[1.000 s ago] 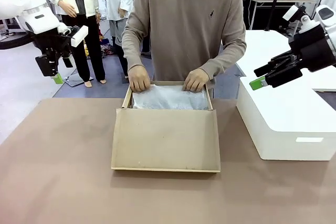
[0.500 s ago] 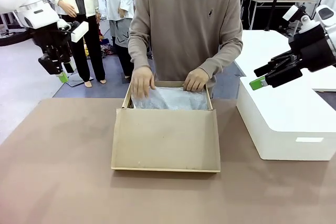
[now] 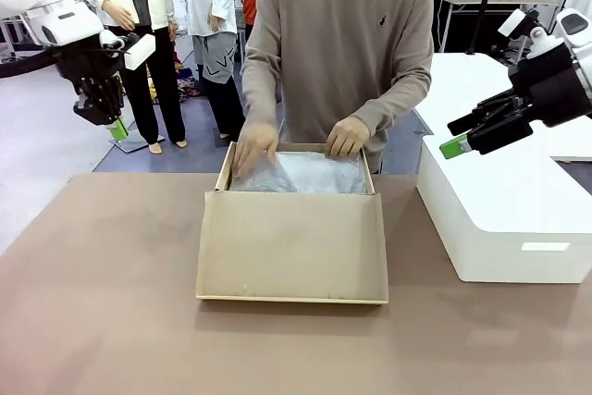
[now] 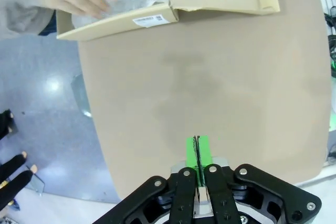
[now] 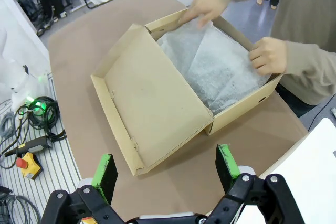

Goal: Pack the shoes into the box.
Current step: Close the Shoes Box.

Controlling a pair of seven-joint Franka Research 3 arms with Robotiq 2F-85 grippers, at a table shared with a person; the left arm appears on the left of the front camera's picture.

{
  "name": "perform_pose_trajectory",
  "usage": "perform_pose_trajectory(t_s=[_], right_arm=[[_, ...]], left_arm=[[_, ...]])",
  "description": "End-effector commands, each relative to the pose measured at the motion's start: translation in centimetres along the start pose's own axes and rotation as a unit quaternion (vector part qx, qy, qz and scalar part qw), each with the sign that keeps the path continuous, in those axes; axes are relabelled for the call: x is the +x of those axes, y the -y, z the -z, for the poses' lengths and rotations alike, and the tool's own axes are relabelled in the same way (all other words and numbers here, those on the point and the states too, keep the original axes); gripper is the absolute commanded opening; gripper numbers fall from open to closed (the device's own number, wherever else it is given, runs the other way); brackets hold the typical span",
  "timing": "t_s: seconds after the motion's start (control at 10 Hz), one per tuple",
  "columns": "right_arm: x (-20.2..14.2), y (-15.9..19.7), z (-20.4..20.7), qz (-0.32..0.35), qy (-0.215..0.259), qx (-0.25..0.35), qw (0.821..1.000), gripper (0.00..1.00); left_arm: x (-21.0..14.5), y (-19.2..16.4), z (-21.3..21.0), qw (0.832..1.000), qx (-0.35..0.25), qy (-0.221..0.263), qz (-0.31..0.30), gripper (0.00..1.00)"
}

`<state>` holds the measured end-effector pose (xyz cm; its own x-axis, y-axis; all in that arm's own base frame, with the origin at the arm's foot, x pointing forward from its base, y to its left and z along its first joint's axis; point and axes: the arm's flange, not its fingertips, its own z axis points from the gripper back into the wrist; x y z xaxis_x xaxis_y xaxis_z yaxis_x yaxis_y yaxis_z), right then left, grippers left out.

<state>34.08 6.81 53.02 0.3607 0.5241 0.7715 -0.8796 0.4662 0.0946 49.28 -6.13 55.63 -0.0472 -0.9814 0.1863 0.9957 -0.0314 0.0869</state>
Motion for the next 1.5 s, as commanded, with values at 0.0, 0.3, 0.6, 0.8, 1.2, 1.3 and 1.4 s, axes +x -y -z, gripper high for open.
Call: perform_pose_trajectory(t_s=[0.0, 0.3, 0.6, 0.8, 1.2, 1.3, 1.4], right_arm=[[0.0, 0.2, 0.3, -0.011, 0.019, 0.007, 1.000, 1.00], [0.0, 0.2, 0.3, -0.011, 0.019, 0.007, 1.000, 1.00], [0.0, 0.2, 0.3, -0.011, 0.019, 0.007, 1.000, 1.00], [0.0, 0.2, 0.3, -0.011, 0.019, 0.007, 1.000, 1.00], [0.0, 0.2, 0.3, -0.011, 0.019, 0.007, 1.000, 1.00], [0.0, 0.2, 0.3, -0.011, 0.019, 0.007, 1.000, 1.00], [0.0, 0.2, 0.3, -0.011, 0.019, 0.007, 1.000, 1.00]], left_arm=[[-0.2, -0.3, -0.6, 0.999, -0.020, 0.024, 0.007, 0.00], [-0.2, -0.3, -0.8, 0.999, -0.028, -0.009, -0.034, 0.00], [0.3, 0.2, -0.3, 0.999, -0.028, 0.020, -0.004, 0.00], [0.5, 0.1, -0.3, 0.999, -0.030, 0.016, -0.010, 0.00], [-0.6, -2.3, 2.7, 0.984, -0.110, 0.126, -0.063, 0.00], [-0.9, -2.8, 4.1, 0.975, -0.138, 0.161, -0.072, 0.00], [-1.3, -3.1, 5.3, 0.967, -0.158, 0.181, -0.087, 0.00]])
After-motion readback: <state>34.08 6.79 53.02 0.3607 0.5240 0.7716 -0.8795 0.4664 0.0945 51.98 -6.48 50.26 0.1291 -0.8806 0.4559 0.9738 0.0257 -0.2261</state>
